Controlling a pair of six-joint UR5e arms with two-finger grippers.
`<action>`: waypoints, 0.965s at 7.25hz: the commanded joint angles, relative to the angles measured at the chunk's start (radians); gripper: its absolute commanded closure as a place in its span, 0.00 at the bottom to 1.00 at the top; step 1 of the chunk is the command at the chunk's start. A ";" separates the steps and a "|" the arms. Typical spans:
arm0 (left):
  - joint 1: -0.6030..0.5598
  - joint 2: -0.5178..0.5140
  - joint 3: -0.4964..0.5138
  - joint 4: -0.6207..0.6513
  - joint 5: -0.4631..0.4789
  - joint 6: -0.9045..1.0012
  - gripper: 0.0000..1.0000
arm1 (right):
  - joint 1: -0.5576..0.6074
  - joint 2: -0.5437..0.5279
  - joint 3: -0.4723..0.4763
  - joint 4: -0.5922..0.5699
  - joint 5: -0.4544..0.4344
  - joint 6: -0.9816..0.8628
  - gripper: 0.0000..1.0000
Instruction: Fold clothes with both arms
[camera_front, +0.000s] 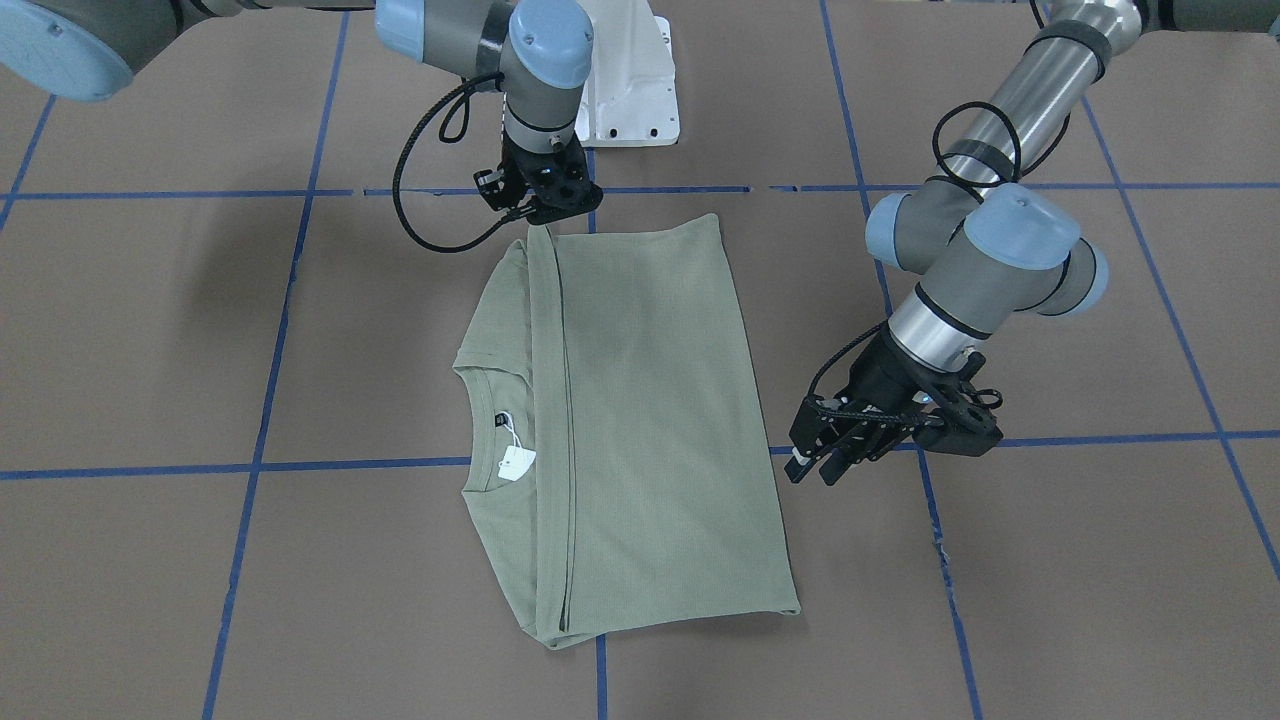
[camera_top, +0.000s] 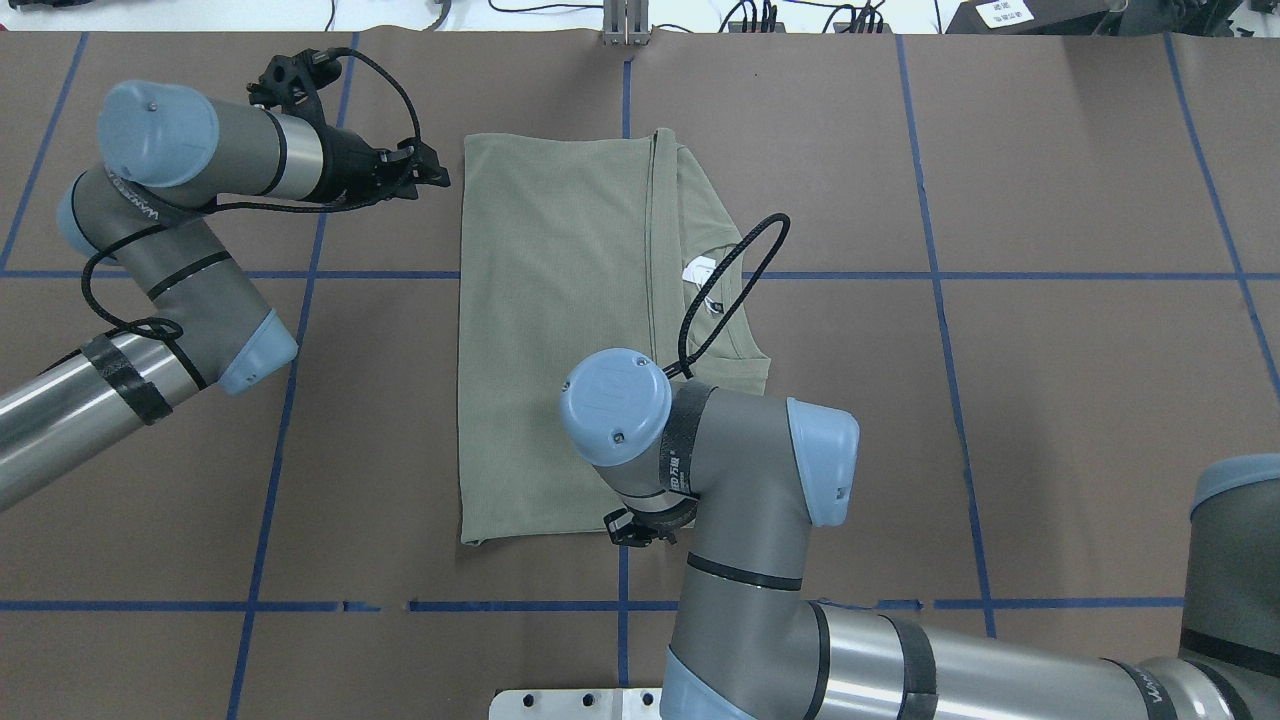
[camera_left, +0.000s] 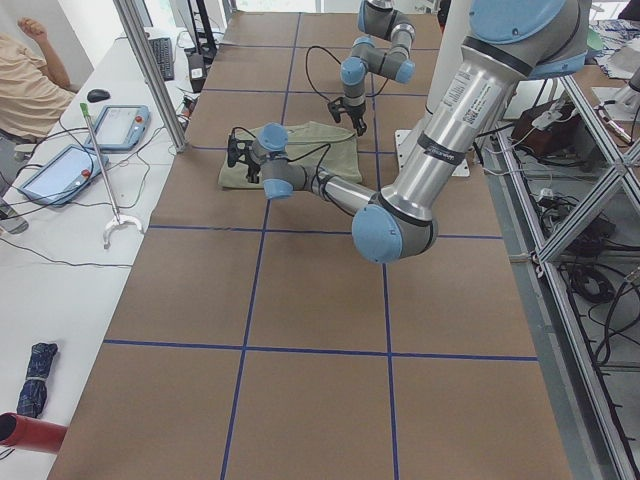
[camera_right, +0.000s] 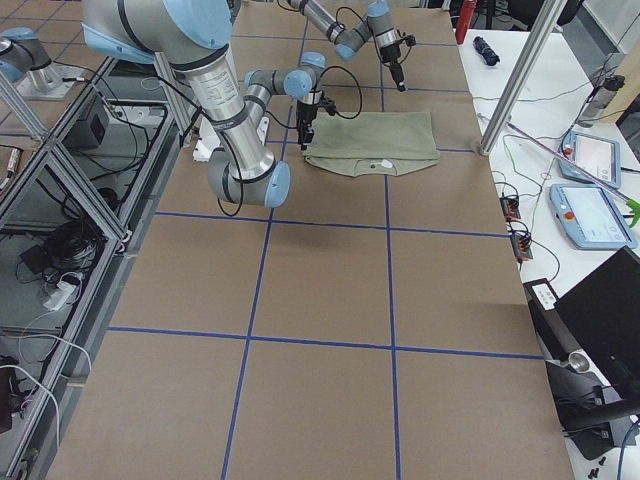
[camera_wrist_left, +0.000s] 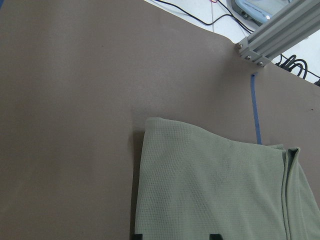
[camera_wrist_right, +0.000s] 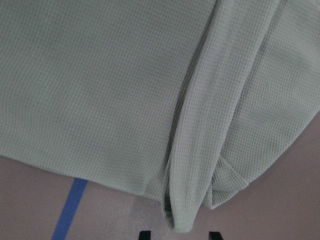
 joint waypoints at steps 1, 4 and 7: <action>0.000 0.002 0.000 0.000 0.001 0.000 0.46 | 0.008 0.011 -0.018 -0.001 -0.008 -0.019 0.51; 0.000 0.002 0.000 0.000 0.001 0.000 0.46 | 0.008 0.009 -0.021 -0.001 -0.009 -0.021 0.66; 0.000 0.002 -0.002 0.000 0.001 0.000 0.46 | 0.008 0.009 -0.021 -0.001 -0.006 -0.021 1.00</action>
